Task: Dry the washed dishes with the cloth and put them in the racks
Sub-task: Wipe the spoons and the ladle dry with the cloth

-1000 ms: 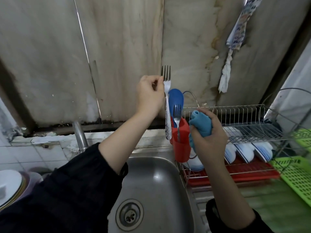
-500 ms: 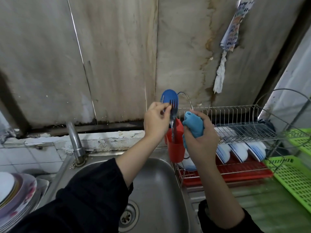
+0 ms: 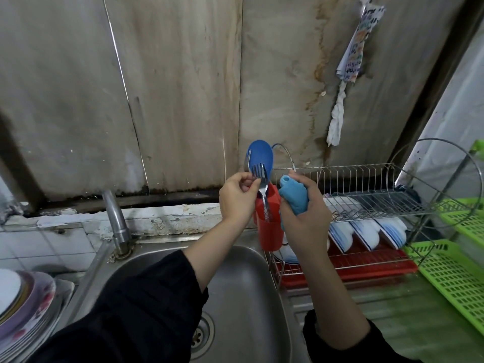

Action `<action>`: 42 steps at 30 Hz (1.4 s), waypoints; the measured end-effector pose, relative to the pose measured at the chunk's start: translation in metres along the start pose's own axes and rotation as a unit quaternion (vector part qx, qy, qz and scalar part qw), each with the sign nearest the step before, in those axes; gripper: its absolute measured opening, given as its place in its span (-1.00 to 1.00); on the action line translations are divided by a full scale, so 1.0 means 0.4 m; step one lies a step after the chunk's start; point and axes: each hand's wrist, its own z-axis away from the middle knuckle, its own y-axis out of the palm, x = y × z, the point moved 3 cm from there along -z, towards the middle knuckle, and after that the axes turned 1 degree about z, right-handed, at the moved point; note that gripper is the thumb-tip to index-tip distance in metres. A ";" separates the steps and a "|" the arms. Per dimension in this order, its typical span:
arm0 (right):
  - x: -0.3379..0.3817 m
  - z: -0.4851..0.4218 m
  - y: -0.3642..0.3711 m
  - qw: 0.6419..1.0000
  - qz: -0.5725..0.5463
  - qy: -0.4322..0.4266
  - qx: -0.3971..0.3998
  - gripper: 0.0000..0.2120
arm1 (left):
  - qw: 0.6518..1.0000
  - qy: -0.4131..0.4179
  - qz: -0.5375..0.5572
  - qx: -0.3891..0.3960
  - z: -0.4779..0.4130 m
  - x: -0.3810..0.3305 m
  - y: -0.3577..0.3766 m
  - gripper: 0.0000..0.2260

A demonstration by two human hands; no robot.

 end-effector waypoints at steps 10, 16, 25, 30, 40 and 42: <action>-0.002 0.007 0.001 1.000 0.003 -0.008 -0.002 -0.56 | 0.990 -0.089 0.005 0.108 -0.016 -0.009 -0.004 -0.77; 0.011 0.014 0.001 1.000 0.012 0.002 0.001 -0.54 | 0.989 -0.086 -0.006 0.119 0.002 -0.001 -0.024 -0.64; 0.045 0.079 0.022 0.997 0.062 -0.045 0.014 -0.53 | 0.981 0.036 -0.134 0.133 0.080 -0.018 -0.181 -0.84; 0.105 0.164 0.093 0.993 0.040 -0.066 0.092 -0.40 | 0.960 0.034 -0.233 0.152 0.136 0.000 -0.312 -0.78; 0.145 0.325 0.374 0.956 0.028 0.009 0.292 -0.41 | 0.887 0.042 -0.451 0.094 0.195 0.083 -0.644 -0.63; 0.156 0.357 0.441 0.942 0.033 0.032 0.332 -0.43 | 0.875 0.036 -0.477 0.073 0.197 0.105 -0.721 -0.63</action>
